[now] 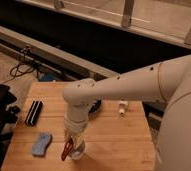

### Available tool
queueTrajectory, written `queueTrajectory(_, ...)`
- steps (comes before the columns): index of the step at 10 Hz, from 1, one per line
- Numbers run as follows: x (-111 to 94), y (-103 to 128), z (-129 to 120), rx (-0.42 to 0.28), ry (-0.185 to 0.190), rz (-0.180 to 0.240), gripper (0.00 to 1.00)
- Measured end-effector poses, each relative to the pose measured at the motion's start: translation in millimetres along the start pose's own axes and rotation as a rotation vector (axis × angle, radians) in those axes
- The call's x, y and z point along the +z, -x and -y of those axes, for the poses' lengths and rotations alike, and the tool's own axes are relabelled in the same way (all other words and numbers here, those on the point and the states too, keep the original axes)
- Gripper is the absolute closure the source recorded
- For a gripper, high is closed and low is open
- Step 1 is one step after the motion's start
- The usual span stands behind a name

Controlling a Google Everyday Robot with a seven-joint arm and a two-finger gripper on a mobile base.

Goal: Place the pepper in the ceramic cup

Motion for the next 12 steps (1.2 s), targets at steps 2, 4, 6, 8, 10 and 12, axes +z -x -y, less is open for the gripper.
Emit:
queueTrajectory(2, 5, 1, 2, -0.003, 0.009, 0.006, 0.43)
queueTrajectory(4, 7, 3, 2, -0.005, 0.017, 0.009, 0.23)
queueTrajectory(6, 7, 4, 2, -0.007, 0.019, 0.006, 0.2)
queueTrajectory(8, -6, 3, 4, -0.011, 0.007, -0.023, 0.2)
queueTrajectory(10, -42, 0, 13, -0.019, -0.012, -0.09, 0.2)
queueTrajectory(12, -79, -8, 26, -0.026, -0.018, -0.152, 0.2)
